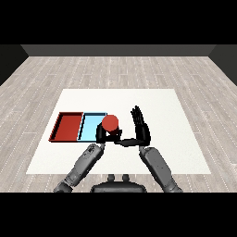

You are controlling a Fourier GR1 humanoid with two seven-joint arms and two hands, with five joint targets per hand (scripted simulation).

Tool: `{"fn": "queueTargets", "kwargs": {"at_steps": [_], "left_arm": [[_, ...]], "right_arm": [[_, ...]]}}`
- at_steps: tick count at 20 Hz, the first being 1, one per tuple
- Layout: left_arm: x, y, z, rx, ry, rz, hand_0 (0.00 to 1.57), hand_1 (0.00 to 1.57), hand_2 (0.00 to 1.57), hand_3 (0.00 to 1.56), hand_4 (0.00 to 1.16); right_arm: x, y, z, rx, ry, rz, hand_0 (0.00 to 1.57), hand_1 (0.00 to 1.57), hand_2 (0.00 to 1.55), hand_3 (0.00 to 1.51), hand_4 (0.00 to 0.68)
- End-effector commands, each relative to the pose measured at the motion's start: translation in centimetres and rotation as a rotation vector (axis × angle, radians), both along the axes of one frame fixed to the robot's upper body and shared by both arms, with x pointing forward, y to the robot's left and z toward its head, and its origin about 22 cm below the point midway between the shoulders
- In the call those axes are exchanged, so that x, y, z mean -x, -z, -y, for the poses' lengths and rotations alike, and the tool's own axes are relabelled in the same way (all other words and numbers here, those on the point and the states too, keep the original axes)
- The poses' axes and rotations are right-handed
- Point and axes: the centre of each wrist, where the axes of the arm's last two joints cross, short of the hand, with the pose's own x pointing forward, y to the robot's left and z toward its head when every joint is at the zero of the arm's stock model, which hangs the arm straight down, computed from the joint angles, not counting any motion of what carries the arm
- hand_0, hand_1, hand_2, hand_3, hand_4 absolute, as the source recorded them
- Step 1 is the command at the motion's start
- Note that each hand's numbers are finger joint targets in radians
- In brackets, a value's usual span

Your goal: Pick the red can and put it in the red box

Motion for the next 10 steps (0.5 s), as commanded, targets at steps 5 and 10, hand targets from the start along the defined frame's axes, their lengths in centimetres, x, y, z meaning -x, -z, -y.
{"fn": "queueTargets", "kwargs": {"at_steps": [5, 10], "left_arm": [[-3.2, -1.8, -6.0, -0.005, -0.085, 0.034, 1.57, 1.57, 1.57, 1.48, 1.14], [-4.3, -3.5, -12.6, -0.098, -0.198, 0.014, 1.57, 1.57, 1.57, 1.48, 1.14]], "right_arm": [[3.1, -0.2, 7.5, -0.043, 0.037, 0.033, 0.00, 0.00, 0.00, 0.00, 0.000], [2.8, -0.3, 8.6, -0.041, 0.101, -0.004, 0.00, 0.00, 0.00, 0.00, 0.000]]}}
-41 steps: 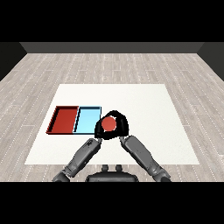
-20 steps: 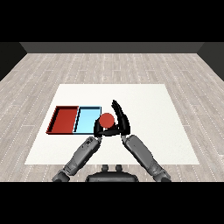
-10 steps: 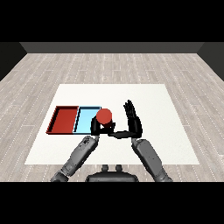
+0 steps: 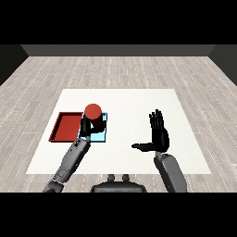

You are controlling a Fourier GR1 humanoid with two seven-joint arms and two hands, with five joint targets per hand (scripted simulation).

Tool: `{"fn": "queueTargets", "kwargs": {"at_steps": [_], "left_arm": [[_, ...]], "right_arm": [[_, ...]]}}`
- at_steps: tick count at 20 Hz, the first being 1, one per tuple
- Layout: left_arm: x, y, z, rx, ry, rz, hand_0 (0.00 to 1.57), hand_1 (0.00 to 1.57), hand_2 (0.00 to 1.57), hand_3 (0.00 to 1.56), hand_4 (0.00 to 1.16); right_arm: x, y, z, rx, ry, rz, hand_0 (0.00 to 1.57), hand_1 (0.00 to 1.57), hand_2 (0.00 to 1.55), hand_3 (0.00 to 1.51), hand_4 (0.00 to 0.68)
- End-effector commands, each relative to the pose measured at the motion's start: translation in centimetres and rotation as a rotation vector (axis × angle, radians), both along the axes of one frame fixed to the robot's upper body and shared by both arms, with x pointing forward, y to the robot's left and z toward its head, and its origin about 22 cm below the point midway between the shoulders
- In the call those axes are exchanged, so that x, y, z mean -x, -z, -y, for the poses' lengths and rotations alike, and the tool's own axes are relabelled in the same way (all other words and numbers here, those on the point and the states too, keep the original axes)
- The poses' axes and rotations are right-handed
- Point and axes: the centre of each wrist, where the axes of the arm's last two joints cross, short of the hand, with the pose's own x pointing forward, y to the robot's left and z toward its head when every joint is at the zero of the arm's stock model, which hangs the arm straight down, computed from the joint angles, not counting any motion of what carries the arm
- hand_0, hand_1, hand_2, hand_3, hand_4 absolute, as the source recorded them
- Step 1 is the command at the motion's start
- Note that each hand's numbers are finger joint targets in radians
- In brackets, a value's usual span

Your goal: Pick the red can and put it in the red box

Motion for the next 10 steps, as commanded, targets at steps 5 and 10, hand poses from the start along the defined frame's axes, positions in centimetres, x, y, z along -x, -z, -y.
{"fn": "queueTargets", "kwargs": {"at_steps": [5, 10], "left_arm": [[-2.0, -2.7, -7.5, -0.160, -0.166, -0.034, 1.57, 1.57, 1.57, 1.49, 1.11], [-1.7, -0.2, -14.2, -0.327, -0.297, -0.220, 1.57, 1.57, 1.54, 1.47, 1.11]], "right_arm": [[1.6, 3.9, 5.9, 0.020, 0.087, -0.089, 0.00, 0.00, 0.00, 0.00, 0.000], [0.7, 3.9, 5.3, -0.003, 0.094, -0.101, 0.00, 0.00, 0.00, 0.00, 0.000]]}}
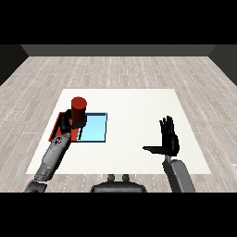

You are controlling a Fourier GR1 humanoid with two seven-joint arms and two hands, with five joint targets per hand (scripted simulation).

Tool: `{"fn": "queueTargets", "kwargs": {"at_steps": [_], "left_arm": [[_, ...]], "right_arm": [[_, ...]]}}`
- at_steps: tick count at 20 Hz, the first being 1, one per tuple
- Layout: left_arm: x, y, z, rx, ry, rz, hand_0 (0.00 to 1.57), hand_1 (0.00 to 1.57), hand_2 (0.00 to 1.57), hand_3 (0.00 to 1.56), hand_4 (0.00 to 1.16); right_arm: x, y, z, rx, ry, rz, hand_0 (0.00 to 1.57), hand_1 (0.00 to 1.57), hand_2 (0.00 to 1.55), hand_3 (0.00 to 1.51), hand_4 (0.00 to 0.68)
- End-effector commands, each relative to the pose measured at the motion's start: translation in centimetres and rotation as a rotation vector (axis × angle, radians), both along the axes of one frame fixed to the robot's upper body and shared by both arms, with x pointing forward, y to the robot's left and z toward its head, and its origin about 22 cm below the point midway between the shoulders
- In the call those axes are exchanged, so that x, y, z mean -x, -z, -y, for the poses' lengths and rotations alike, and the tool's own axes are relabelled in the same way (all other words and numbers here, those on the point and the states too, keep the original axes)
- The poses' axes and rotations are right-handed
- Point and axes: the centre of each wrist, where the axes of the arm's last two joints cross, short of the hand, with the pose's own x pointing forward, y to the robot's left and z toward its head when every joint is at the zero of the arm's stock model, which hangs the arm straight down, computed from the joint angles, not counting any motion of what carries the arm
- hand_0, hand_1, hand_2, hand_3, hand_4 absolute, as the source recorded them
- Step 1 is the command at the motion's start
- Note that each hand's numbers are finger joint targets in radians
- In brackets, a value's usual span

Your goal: Pick the red can and put it in the red box

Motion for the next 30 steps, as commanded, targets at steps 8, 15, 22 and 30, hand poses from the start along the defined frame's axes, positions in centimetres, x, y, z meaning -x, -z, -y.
{"fn": "queueTargets", "kwargs": {"at_steps": [8, 15, 22, 30], "left_arm": [[0.3, 6.2, -10.7, -0.217, -0.275, -0.482, 1.57, 1.57, 1.52, 1.43, 1.02], [1.2, 9.1, -12.3, -0.275, -0.346, -0.743, 0.00, 0.00, 0.00, 0.00, 0.72], [0.6, 9.2, -12.2, -0.297, -0.189, -0.882, 0.00, 0.00, 0.00, 0.00, 0.56], [-0.8, 7.0, -12.7, -0.030, -0.241, -0.510, 0.00, 0.00, 0.00, 0.00, 0.00]], "right_arm": [[-1.4, 1.3, -0.2, -0.008, 0.028, -0.041, 0.00, 0.00, 0.00, 0.00, 0.000], [-1.2, 4.3, 1.2, 0.039, 0.035, -0.048, 0.00, 0.00, 0.00, 0.00, 0.000], [-2.8, 3.6, 1.7, 0.029, 0.058, -0.021, 0.00, 0.00, 0.00, 0.00, 0.000], [-4.0, 3.5, 0.1, -0.008, 0.013, -0.008, 0.00, 0.00, 0.00, 0.00, 0.000]]}}
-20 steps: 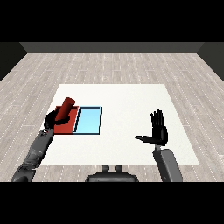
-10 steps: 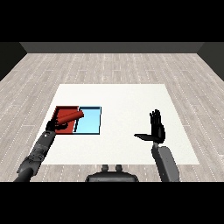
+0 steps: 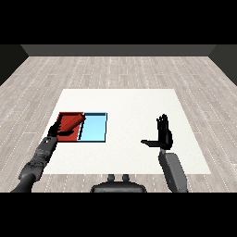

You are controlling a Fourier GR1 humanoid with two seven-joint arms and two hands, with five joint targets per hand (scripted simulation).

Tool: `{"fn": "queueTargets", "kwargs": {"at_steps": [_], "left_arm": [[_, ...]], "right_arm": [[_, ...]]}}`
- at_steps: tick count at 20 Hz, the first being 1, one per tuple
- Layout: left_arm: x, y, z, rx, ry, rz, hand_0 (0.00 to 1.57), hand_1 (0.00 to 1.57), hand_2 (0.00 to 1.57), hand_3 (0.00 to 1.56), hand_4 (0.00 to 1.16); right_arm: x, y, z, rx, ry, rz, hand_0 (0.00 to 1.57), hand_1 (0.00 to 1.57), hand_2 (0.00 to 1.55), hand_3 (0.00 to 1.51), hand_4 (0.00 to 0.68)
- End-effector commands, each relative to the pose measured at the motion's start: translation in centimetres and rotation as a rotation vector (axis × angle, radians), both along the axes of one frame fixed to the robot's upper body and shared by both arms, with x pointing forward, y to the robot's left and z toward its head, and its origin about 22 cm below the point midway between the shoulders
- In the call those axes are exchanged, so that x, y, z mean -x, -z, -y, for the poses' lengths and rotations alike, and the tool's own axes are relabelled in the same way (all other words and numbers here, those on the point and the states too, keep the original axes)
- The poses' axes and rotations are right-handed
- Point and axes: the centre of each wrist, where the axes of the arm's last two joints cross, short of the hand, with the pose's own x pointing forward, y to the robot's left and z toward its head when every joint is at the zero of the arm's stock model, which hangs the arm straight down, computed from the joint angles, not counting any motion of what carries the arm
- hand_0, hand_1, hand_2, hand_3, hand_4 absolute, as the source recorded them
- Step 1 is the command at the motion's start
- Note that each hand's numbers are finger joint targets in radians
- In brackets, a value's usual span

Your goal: Pick the red can and put it in the red box

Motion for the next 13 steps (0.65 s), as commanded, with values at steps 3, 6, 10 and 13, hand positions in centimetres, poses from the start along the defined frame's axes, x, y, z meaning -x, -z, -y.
{"fn": "queueTargets", "kwargs": {"at_steps": [3, 6, 10, 13], "left_arm": [[-3.2, -2.8, 2.6, 0.312, 0.089, 0.528, 1.02, 1.02, 0.96, 0.00, 0.00], [-4.6, -4.1, 5.1, 0.515, 0.198, 0.808, 0.00, 0.00, 0.00, 0.00, 0.00], [-3.4, -1.5, 9.2, 0.708, 0.308, 0.980, 0.00, 0.00, 0.00, 0.00, 0.00], [-2.0, -0.4, 12.2, 0.759, 0.390, 1.024, 0.00, 0.00, 0.00, 0.00, 0.00]], "right_arm": [[0.4, 0.0, 0.3, -0.037, -0.017, 0.012, 0.00, 0.00, 0.00, 0.00, 0.000], [-0.1, 0.1, 0.3, -0.001, -0.038, 0.012, 0.00, 0.00, 0.00, 0.00, 0.000], [-0.3, 0.2, 0.0, 0.019, -0.043, 0.020, 0.00, 0.00, 0.00, 0.00, 0.000], [0.2, 1.1, 0.9, 0.057, -0.061, 0.028, 0.00, 0.00, 0.00, 0.00, 0.000]]}}
